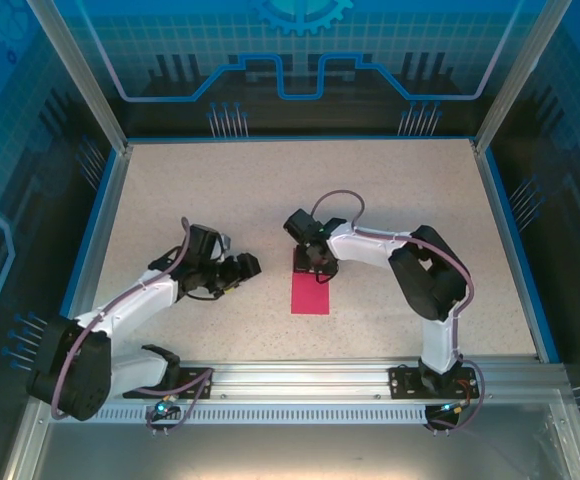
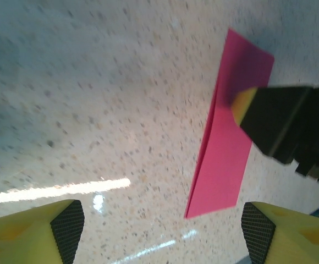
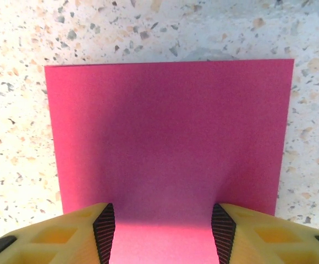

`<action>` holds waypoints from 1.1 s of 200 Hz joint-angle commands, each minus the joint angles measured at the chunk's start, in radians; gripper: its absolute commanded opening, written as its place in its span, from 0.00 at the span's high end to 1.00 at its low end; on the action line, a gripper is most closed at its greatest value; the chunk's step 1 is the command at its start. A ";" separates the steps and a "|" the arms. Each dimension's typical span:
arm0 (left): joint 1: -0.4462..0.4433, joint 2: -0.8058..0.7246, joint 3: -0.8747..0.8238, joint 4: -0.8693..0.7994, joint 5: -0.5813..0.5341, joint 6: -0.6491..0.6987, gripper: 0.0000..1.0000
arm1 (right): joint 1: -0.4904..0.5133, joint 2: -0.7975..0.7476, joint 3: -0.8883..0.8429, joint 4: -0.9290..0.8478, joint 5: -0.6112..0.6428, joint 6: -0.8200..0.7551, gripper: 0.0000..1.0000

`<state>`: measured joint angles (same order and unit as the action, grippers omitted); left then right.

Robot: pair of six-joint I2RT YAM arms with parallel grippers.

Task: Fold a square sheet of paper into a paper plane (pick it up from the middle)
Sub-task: Rotate the square sheet of paper at the center of the table.

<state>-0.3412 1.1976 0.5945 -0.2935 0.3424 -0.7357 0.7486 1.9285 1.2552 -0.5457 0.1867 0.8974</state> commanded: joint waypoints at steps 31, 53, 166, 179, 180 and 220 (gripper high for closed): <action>-0.069 0.015 -0.039 0.103 0.058 -0.096 0.22 | -0.025 -0.126 0.038 -0.025 0.013 -0.134 0.47; -0.102 0.042 -0.035 0.144 0.057 -0.124 0.21 | -0.058 -0.084 0.059 -0.043 -0.007 -0.187 0.49; -0.222 0.174 0.025 0.210 0.056 -0.202 0.21 | -0.151 0.087 0.095 -0.015 -0.076 -0.232 0.52; -0.242 0.181 0.027 0.220 0.062 -0.223 0.21 | -0.152 0.097 0.086 -0.017 -0.083 -0.224 0.52; -0.244 0.181 0.027 0.221 0.062 -0.224 0.21 | -0.151 0.098 0.086 -0.017 -0.083 -0.222 0.52; -0.314 0.201 0.046 0.196 0.059 -0.267 0.20 | -0.168 0.119 0.045 0.009 -0.114 -0.173 0.52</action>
<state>-0.6186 1.3785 0.6041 -0.0811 0.3767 -0.9569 0.6071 1.9942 1.3365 -0.5488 0.0990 0.6849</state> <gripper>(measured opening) 0.794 0.477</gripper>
